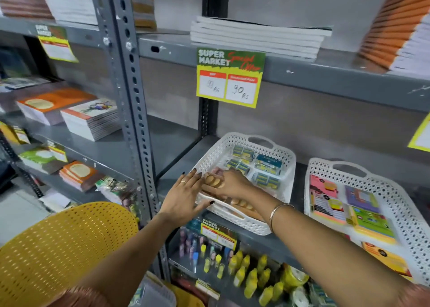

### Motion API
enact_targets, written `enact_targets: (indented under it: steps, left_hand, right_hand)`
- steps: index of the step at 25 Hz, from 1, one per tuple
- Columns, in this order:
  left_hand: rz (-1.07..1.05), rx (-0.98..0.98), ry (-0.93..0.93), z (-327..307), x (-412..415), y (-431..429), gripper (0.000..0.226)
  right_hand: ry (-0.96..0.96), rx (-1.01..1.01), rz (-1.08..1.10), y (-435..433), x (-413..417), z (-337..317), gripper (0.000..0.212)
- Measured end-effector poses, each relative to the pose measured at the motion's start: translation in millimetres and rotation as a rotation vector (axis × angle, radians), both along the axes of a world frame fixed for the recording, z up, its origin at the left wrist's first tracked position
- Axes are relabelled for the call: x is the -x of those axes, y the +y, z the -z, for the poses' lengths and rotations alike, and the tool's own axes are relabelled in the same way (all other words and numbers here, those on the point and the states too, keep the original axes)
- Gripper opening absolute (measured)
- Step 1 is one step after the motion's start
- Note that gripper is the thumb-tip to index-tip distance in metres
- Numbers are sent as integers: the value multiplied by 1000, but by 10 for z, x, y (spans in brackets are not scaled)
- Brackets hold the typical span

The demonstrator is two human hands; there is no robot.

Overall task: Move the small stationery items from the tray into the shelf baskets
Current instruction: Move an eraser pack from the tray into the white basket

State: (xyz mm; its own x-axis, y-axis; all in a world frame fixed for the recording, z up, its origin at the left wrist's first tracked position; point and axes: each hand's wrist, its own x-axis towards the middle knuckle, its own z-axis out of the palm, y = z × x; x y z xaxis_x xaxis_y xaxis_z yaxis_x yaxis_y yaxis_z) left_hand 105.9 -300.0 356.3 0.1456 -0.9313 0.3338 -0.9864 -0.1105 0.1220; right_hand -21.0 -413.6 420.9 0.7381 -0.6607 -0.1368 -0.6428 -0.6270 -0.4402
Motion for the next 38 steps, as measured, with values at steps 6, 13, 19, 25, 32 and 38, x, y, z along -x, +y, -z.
enact_targets:
  steps: [6, 13, 19, 25, 32, 38]
  left_hand:
    - [7, 47, -4, 20, 11, 5, 94]
    - [-21, 43, -28, 39, 9, 6, 83]
    - [-38, 37, -50, 18, 15, 18, 86]
    - [-138, 47, -66, 92, -36, 266, 92]
    - [-495, 22, 145, 835, -270, 1465, 81]
    - [-731, -148, 307, 1912, -72, 2657, 81]
  right_hand:
    - [38, -81, -53, 17, -48, 15, 40]
    - [65, -126, -111, 26, -10, -51, 49]
    - [64, -117, -107, -16, -38, 10, 50]
    - [8, 54, -71, -70, -51, -6, 53]
    - [-589, 370, -348, 944, -348, -21, 33]
    - [-145, 36, -578, 1724, -1053, 1693, 42]
